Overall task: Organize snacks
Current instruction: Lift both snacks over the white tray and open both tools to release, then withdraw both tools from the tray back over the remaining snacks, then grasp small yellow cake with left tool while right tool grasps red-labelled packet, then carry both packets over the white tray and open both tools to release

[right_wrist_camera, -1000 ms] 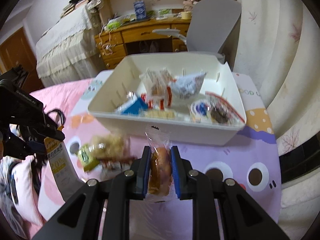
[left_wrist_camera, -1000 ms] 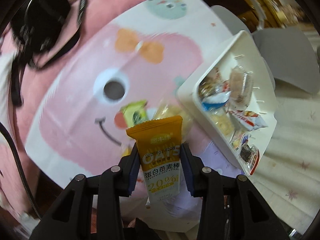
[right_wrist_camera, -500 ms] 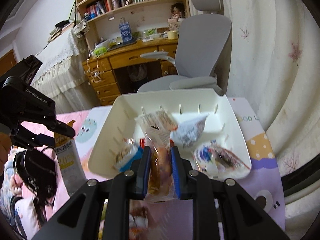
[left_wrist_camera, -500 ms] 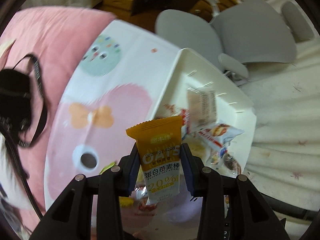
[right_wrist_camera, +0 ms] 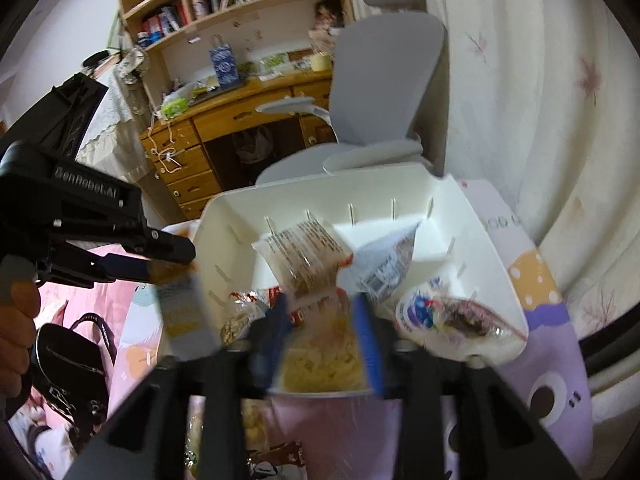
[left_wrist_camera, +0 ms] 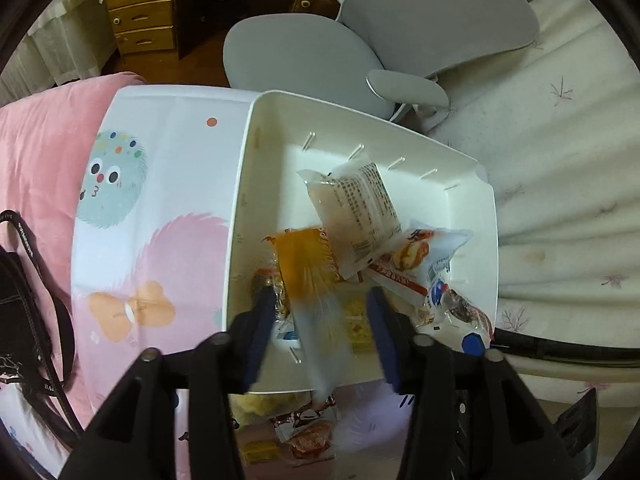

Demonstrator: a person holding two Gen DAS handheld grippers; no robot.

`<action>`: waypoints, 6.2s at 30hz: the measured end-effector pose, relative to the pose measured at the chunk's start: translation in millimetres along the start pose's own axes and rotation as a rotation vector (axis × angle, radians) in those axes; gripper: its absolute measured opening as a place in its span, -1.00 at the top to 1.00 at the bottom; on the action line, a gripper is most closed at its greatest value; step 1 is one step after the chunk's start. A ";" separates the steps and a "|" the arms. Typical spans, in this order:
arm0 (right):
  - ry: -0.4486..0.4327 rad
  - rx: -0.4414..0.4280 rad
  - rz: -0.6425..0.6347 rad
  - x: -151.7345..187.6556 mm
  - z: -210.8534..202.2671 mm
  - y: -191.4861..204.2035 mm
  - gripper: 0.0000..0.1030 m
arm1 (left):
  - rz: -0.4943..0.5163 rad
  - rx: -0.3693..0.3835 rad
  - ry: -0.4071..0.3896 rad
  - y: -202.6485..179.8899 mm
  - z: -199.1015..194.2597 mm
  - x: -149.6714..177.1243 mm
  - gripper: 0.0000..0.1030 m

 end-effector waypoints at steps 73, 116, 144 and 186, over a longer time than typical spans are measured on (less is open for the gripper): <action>0.227 -0.187 -0.317 171.5 -13.2 78.9 -0.22 | -0.119 -0.033 0.233 154.8 76.5 187.6 -0.28; 0.330 -0.340 -0.435 169.1 2.8 26.7 0.03 | -0.299 -0.300 0.111 103.5 122.4 223.1 0.21; 0.267 -0.287 -0.426 130.0 -39.3 -12.4 0.19 | -0.227 -0.219 -0.094 79.3 2.8 222.4 0.66; 0.029 0.003 -0.301 7.3 -23.8 -71.7 -0.05 | 0.135 -0.126 -0.201 -56.4 3.6 105.6 -0.06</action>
Point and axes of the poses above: each gripper's, at about its wrist camera, not at the fingertips, and z roughly the way its jaws point, y to its left, x to its underside, the point moved 2 cm from there along z, roughly the way its jaws point, and after that the axes turned 15 degrees about -z, right-handed, at the moved point
